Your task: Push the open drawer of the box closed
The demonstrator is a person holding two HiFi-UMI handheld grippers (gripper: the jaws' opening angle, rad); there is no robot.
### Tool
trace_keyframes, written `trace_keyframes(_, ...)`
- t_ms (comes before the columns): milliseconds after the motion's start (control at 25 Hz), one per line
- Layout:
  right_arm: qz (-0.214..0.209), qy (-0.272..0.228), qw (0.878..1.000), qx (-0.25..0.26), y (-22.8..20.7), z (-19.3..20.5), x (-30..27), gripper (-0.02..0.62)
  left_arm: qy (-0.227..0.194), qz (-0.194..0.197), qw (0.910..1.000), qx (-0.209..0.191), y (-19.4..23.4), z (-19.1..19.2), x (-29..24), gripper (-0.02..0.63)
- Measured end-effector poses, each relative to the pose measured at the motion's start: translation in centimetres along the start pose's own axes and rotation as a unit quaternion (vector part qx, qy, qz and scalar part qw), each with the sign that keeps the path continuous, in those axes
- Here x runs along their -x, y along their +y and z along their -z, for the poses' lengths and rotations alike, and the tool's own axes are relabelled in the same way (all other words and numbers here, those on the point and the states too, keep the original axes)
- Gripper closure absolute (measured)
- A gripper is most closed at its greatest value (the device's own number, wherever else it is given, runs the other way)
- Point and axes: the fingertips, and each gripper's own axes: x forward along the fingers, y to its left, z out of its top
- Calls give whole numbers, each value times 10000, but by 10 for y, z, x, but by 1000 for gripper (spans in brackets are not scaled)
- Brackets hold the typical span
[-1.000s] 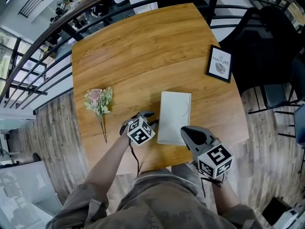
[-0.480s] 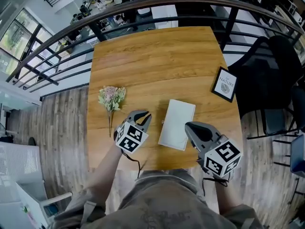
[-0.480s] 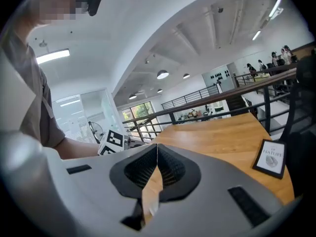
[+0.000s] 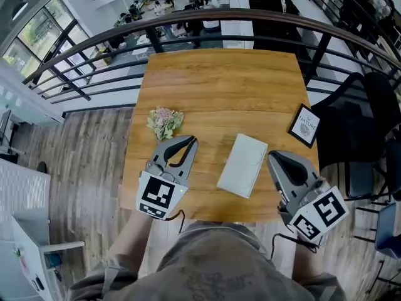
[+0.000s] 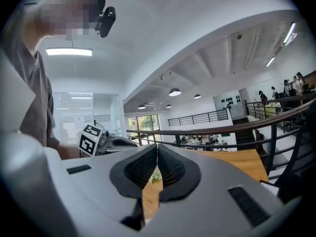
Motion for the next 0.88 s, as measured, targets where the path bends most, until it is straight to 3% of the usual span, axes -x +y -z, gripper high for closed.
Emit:
trace_keyframes(160,-23,-124,9989,455,16,-23,8,565,-560,-146,9983,93,6,-41,30,583)
trace_keyframes(360,8,-397,9976,575,33,-45,12,565,-986,-218,9948,158,6,-72,65,583)
trace_keyframes(520,62,-538,9964,646,38,-56,13,565,-969,-286,9948,-137,10,-73,73,583)
trace_keyframes(880,213,-317,9971,653,42,-38,9,565,-918,-300,9951,-225,9,-48,74,583)
